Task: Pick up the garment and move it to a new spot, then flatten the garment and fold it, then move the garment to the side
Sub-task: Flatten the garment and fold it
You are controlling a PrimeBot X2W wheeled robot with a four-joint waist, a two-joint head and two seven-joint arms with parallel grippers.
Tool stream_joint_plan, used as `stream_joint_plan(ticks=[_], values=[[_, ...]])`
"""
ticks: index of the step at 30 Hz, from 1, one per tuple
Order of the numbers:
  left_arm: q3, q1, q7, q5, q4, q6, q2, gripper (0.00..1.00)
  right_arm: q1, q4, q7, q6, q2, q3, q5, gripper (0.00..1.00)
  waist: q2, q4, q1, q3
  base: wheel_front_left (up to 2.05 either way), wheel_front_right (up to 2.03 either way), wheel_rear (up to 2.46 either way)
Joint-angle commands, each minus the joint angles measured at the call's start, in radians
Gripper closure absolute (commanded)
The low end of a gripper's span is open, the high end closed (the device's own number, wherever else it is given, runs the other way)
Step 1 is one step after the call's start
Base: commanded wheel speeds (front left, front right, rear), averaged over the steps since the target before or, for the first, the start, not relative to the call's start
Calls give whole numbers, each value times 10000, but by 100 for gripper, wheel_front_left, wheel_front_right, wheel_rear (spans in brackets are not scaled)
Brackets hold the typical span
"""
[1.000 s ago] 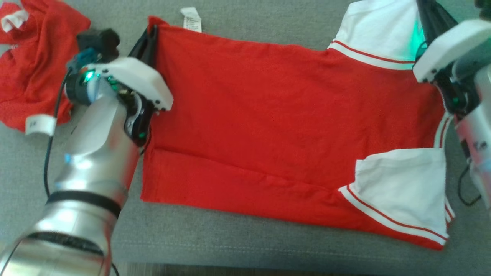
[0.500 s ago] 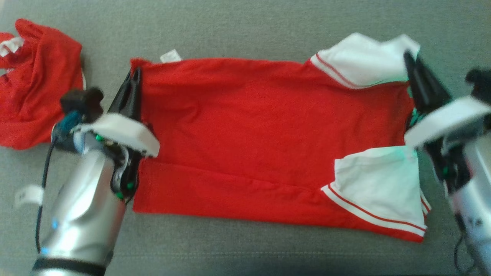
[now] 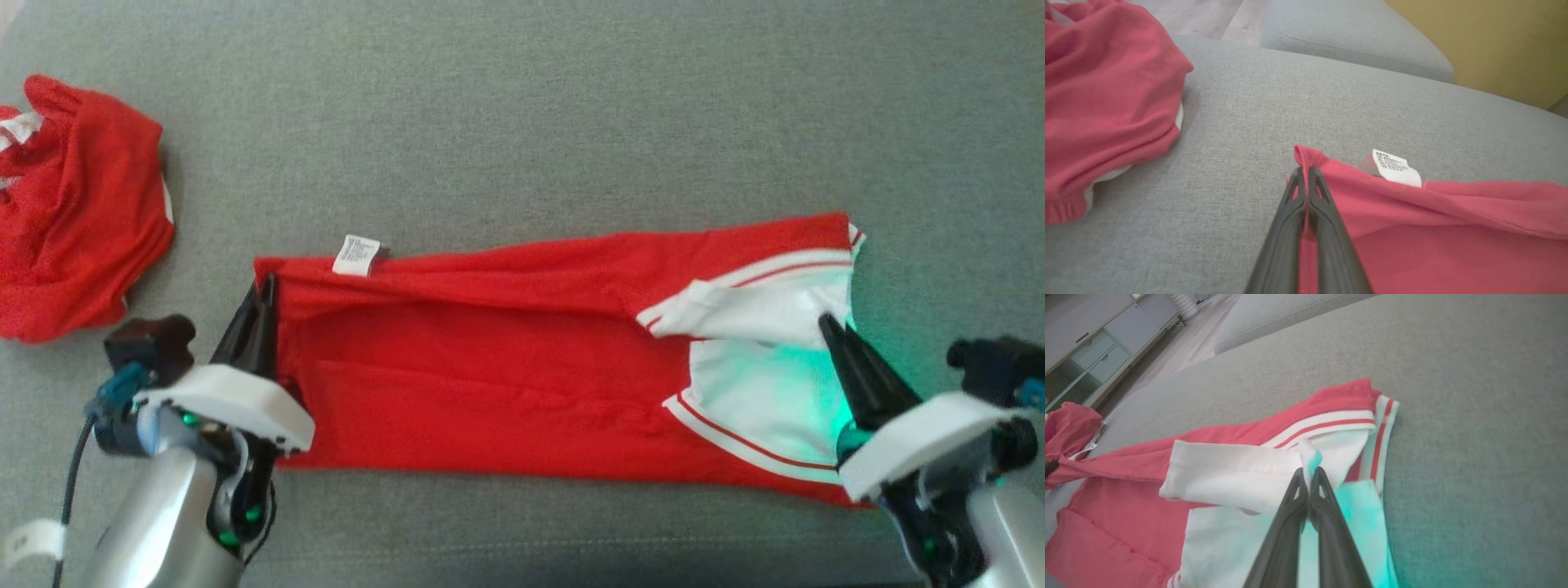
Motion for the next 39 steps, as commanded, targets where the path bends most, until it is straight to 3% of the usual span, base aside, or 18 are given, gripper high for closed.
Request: stream_joint_plan(ticks=[1, 5, 6, 7, 8, 12, 15, 23, 30, 39], values=[[441, 75, 35, -100, -482, 156, 408, 100, 303, -534, 74, -9, 17, -72, -141, 100, 0, -53, 1, -67, 0, 0, 0], [482, 621, 350, -294, -880, 300, 478, 100, 957, -933, 387, -9, 345, -404, -369, 100, 0, -111, 1, -168, 0, 0, 0], [479, 730, 442, -336, -937, 339, 482, 100, 1090, -1006, 514, -9, 408, -428, -430, 94, 0, -119, 1, -186, 0, 0, 0], [510, 828, 515, -410, -962, 401, 456, 80, 1207, -1062, 616, -9, 470, -475, -501, 53, 0, -126, 1, -212, 0, 0, 0], [528, 926, 582, -467, -971, 459, 433, 0, 1336, -1086, 771, -9, 542, -519, -569, 0, 0, -133, 1, -249, 0, 0, 0], [599, 1321, 523, -542, -1084, 694, 367, 0, 1724, -1454, 902, -9, 742, -738, -1095, 0, 0, -174, 1, -461, 0, 0, 0], [664, 1659, 115, -246, -1365, 1112, 401, 0, 1890, -2015, 659, -9, 997, -1051, -1665, 0, 0, -233, 1, -684, 0, 0, 0], [632, 2313, -548, 773, -3182, 2094, 472, 0, 1500, -3293, -18, -9, 1576, -1705, -2972, 0, 0, -307, 1, -1355, 0, 0, 0], [296, 2371, -403, 1354, -4318, 2343, 652, 0, 1075, -3545, -129, -9, 1568, -1514, -3478, 0, 0, -293, 1, -1840, 0, 0, 0], [65, 2553, -154, 1546, -4604, 2518, 712, 0, 1305, -3480, -41, -9, 1771, -1557, -3593, 0, 0, -275, 1, -2042, 0, 0, 0]])
